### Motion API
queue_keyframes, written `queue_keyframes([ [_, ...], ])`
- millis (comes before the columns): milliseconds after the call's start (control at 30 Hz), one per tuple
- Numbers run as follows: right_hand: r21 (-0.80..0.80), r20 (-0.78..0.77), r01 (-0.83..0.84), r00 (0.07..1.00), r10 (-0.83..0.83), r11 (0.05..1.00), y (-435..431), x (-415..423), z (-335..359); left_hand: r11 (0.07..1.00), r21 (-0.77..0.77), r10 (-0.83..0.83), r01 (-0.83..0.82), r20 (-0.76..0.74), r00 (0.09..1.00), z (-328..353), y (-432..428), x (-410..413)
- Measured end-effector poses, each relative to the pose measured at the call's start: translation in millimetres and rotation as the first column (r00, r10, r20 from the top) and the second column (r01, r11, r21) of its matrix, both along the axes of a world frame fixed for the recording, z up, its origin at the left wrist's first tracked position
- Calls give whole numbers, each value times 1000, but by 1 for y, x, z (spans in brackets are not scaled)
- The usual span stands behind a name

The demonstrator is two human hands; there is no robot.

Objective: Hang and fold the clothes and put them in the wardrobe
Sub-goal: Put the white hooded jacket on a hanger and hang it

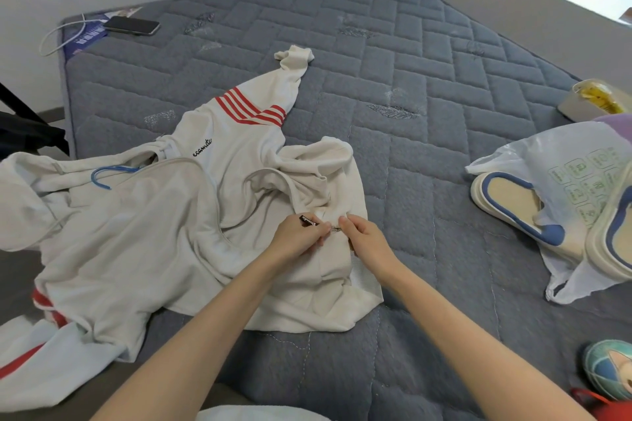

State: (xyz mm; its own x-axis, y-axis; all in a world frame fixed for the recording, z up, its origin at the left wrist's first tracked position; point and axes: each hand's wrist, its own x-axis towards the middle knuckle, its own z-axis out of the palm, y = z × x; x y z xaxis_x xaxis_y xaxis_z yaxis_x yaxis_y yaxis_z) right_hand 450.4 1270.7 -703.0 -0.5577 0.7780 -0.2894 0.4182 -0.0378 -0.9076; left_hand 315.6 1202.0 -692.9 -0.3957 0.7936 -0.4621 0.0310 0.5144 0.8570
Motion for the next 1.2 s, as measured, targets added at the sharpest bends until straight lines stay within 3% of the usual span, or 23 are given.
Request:
queue_keyframes([
  [100,70,30,15,999,-18,997,0,3,8,999,-49,-2,6,76,997,6,4,3],
  [233,-33,-42,160,986,-161,987,9,19,23,992,-115,67,-56,93,993,9,-2,-8],
  [400,-44,-29,388,921,-389,921,30,43,30,991,-56,110,-120,-155,982,17,-16,-38],
  [467,62,16,523,851,-525,850,39,49,30,989,-19,134,-148,-318,939,28,-20,-57],
  [567,265,128,597,757,-641,758,51,59,27,973,34,221,-228,-415,882,42,-26,-90],
  [667,319,296,489,762,-575,812,52,49,23,972,47,225,-231,-479,848,48,-30,-107],
  [767,495,481,215,739,-471,842,44,26,23,981,58,191,-184,-417,889,46,-30,-106],
  [833,624,448,22,809,-381,781,33,5,25,983,68,186,-173,-390,902,44,-30,-105],
  [900,648,413,-191,902,-129,738,17,-22,25,981,87,195,-176,-353,915,42,-32,-105],
  [967,652,452,-394,888,85,648,-2,-51,23,982,92,185,-164,-329,926,41,-34,-106],
  [1133,768,458,-462,880,124,443,-20,-103,25,989,69,149,-134,-305,941,41,-40,-115],
  [1200,839,440,-448,893,99,310,-19,-107,28,987,74,160,-144,-335,929,39,-42,-118],
])
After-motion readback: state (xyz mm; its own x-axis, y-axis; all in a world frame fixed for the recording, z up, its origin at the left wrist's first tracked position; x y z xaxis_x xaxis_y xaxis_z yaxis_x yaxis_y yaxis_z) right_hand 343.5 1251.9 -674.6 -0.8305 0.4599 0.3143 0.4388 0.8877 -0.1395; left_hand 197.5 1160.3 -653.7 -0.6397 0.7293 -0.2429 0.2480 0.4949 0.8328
